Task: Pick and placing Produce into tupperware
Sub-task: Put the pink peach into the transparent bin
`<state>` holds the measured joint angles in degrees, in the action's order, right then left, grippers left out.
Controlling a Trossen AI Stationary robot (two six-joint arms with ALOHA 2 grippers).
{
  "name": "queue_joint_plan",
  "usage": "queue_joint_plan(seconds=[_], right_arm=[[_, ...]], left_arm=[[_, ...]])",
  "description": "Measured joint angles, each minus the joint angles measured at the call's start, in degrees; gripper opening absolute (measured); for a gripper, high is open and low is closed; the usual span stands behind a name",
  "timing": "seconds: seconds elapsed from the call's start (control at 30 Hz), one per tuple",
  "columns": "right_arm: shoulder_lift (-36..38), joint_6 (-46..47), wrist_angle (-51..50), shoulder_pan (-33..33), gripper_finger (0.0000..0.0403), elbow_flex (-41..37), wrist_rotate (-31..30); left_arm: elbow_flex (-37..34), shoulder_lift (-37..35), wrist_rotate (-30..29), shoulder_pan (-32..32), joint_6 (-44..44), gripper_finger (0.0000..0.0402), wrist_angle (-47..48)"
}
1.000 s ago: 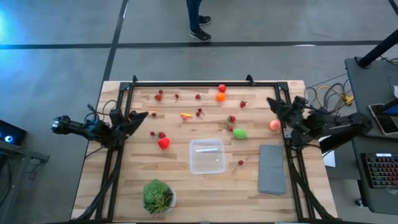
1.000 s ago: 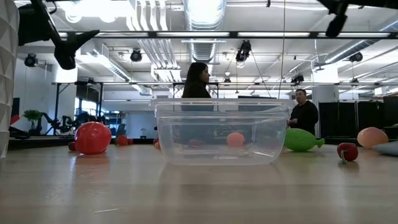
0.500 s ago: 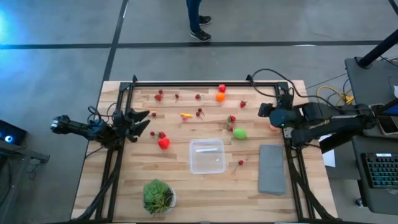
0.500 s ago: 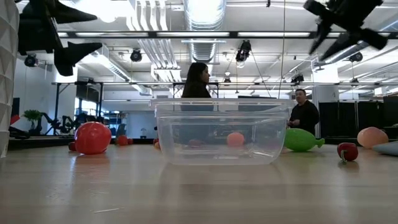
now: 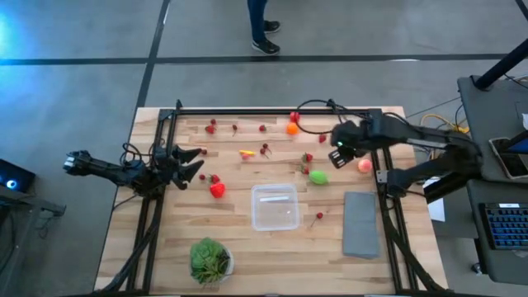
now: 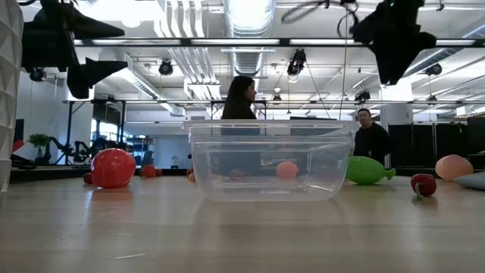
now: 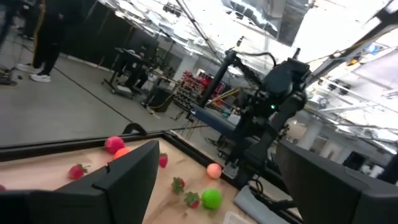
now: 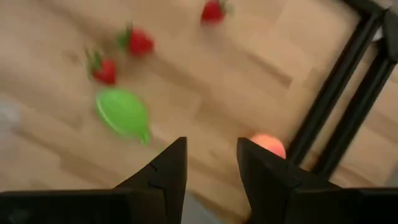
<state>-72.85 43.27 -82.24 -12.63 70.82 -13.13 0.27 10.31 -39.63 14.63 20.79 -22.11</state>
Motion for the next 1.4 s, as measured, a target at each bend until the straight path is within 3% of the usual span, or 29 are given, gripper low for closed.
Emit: queue_joint_plan(seconds=[0.13,0.3,0.43,0.6,0.87,1.0,1.1,1.17,1.4], right_arm=[[-6.33,-8.30,-4.40,-3.71,0.0132,2.11,6.24],[-14.45,-22.49,-7.56,-5.39,0.0132,4.01,7.37],[-19.86,-35.76,-7.70,-5.42,0.0133,4.27,1.40],[-23.27,-40.63,-7.73,-5.71,0.0161,4.49,-4.08],[-22.71,-41.79,-7.80,-5.96,0.0251,3.95,-4.91],[-22.06,-37.00,-7.77,-8.18,0.0285,3.25,-2.43],[-21.93,-32.03,-7.73,-10.36,0.0293,1.96,7.31],[-20.91,-29.32,-7.72,-10.62,0.0294,0.77,10.27],[-15.75,-21.13,-7.88,-13.87,0.0294,-7.02,5.99]], left_arm=[[0.00,0.06,-1.14,0.00,-0.08,0.0309,0.02],[0.00,0.09,-1.45,0.00,-0.12,0.0309,0.03],[0.00,0.03,-1.43,0.00,-0.08,0.0309,0.01],[0.00,0.08,-1.41,0.00,1.43,0.0309,-0.08],[0.00,0.22,-1.41,0.00,1.37,0.0309,0.15],[0.00,0.65,-1.41,0.00,1.32,0.0309,0.87],[0.00,1.29,-1.42,0.00,1.33,0.0309,0.73],[0.00,1.44,-1.43,0.00,1.39,0.0309,0.64],[0.00,1.57,-1.42,0.00,1.41,0.0309,0.25]])
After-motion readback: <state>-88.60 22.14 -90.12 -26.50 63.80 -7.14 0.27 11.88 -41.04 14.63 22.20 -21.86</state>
